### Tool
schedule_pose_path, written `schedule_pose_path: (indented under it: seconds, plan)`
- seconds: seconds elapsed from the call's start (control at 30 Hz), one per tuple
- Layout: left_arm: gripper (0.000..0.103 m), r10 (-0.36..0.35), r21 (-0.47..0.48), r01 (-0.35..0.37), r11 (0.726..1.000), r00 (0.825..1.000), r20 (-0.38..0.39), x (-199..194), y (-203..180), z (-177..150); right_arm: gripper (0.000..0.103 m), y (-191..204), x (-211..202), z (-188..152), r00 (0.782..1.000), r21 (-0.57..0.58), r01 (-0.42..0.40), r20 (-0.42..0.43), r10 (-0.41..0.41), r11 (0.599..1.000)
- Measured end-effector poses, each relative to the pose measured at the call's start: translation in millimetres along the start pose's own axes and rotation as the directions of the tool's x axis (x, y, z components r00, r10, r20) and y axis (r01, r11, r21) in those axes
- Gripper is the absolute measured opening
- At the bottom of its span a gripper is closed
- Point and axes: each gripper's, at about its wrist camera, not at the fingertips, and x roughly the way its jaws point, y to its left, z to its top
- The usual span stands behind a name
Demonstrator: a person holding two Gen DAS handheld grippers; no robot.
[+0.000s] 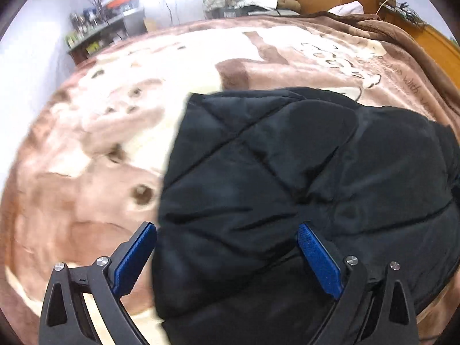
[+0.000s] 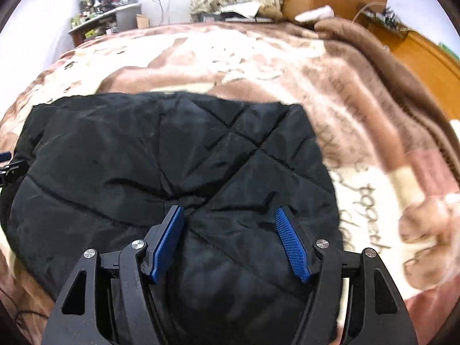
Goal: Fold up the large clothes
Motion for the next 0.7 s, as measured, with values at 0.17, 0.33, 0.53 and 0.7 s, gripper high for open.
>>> schedule_pose_path:
  seconds: [0.17,0.33,0.53,0.7]
  plan:
    - [0.099,-0.082,-0.124,0.085,0.989,0.996,0.031,-20.2,41.4,-13.3,0.067,-11.2,-30.2,-11.9,0.999,0.010,0.000,0.055,0.000,1.000]
    - [0.099,-0.082,-0.163,0.084,0.983,0.996,0.017,-32.4,61.2,-27.0,0.067,-29.8,-42.4,-15.7,0.998,0.082,0.006,0.066,-0.012,0.997]
    - [0.099,-0.048,-0.136,0.057,0.989,0.997,0.067,-51.1,41.2,-43.9,0.067,-29.2,-59.0,-22.2,0.995,0.112,0.020,0.095,-0.031,0.993]
    - [0.099,-0.010,-0.142,0.024,0.990,0.995,0.101,-59.6,13.1,-56.3,0.067,-2.7,-48.6,-38.6,0.996,0.056,0.029,0.084,-0.033,0.998]
